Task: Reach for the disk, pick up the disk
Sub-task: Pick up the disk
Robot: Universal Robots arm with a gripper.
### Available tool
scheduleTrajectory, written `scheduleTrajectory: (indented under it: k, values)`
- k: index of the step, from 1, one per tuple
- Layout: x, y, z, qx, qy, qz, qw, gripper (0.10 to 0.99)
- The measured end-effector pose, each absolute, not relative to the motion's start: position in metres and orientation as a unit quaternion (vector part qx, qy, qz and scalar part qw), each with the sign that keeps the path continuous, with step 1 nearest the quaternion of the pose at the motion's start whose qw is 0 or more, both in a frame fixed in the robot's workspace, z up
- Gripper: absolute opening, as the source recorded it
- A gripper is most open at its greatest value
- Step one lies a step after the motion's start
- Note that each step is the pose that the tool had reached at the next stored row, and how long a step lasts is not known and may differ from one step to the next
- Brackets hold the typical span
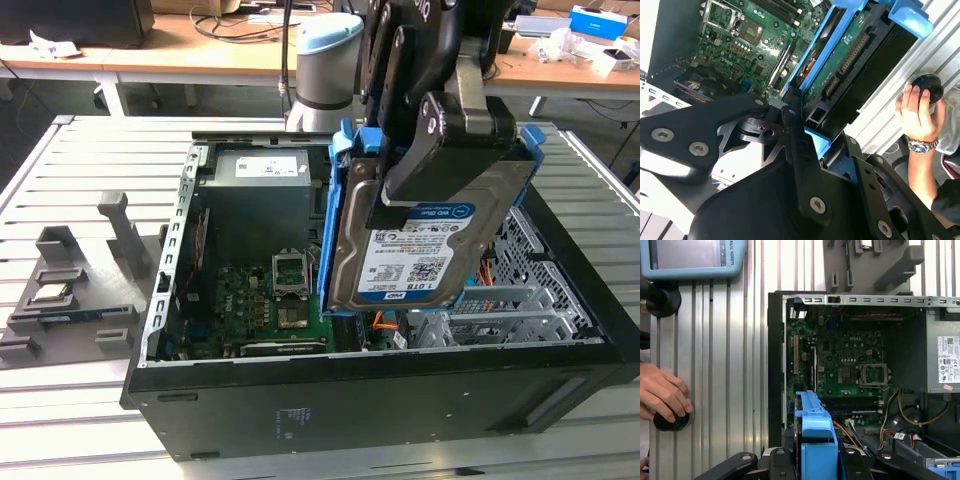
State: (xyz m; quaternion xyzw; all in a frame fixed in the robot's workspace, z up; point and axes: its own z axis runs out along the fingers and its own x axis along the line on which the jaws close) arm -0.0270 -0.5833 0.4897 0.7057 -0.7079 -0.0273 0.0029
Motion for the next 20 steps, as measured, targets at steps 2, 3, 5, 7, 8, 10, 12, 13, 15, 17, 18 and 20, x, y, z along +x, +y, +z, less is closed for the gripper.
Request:
scheduleTrajectory:
  k: [2,3,5,7,8,10,12,13,15,17,18,20]
  values:
    - [-0.018,-0.583,0.490,0.706,-0.708,-0.027,0.003,0.369]
    - [-0.014,-0.583,0.489,0.706,-0.708,-0.027,0.003,0.369]
    - [-0.005,-0.583,0.489,0.706,-0.708,-0.027,0.003,0.369]
    - [0.004,-0.583,0.489,0.706,-0.708,-0.027,0.004,0.369]
    - [0.009,-0.583,0.489,0.706,-0.708,-0.027,0.004,0.369]
    - [0.018,-0.583,0.487,0.706,-0.708,-0.026,0.005,0.369]
    - [0.026,-0.583,0.484,0.706,-0.708,-0.027,0.005,0.369]
    - [0.028,-0.582,0.483,0.706,-0.708,-0.027,0.005,0.369]
    - [0.035,-0.582,0.481,0.706,-0.708,-0.028,0.006,0.369]
    - [0.049,-0.577,0.477,0.706,-0.708,-0.029,0.007,0.369]
    - [0.055,-0.574,0.476,0.706,-0.708,-0.030,0.008,0.369]
    - [0.061,-0.570,0.473,0.706,-0.708,-0.030,0.008,0.369]
